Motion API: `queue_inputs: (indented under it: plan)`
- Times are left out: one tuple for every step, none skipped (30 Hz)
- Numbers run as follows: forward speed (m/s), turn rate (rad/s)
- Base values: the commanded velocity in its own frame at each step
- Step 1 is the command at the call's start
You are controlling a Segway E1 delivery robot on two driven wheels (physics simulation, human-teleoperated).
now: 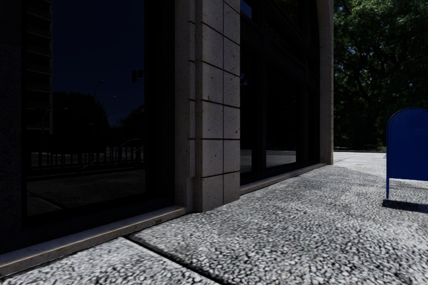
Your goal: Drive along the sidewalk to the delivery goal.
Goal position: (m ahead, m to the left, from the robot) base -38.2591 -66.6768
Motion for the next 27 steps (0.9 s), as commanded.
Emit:
queue_inputs:
  plan:
    - [0.0,0.0]
    - [0.0,0.0]
    - [0.0,0.0]
    - [0.0,0.0]
    - [0.0,0.0]
    - [0.0,0.0]
    - [0.0,0.0]
    - [0.0,0.0]
    - [0.0,0.0]
    - [0.0,0.0]
    - [0.0,0.0]
    - [0.0,0.0]
    - [0.0,0.0]
    - [0.0,0.0]
    - [0.0,0.0]
    - [0.0,0.0]
    - [0.0,0.0]
    - [0.0,0.0]
    - [0.0,0.0]
    - [0.0,0.0]
    - [0.0,0.0]
    - [0.0,0.0]
    - [0.0,0.0]
    - [0.0,0.0]
    - [0.0,0.0]
    - [0.0,0.0]
    - [0.0,0.0]
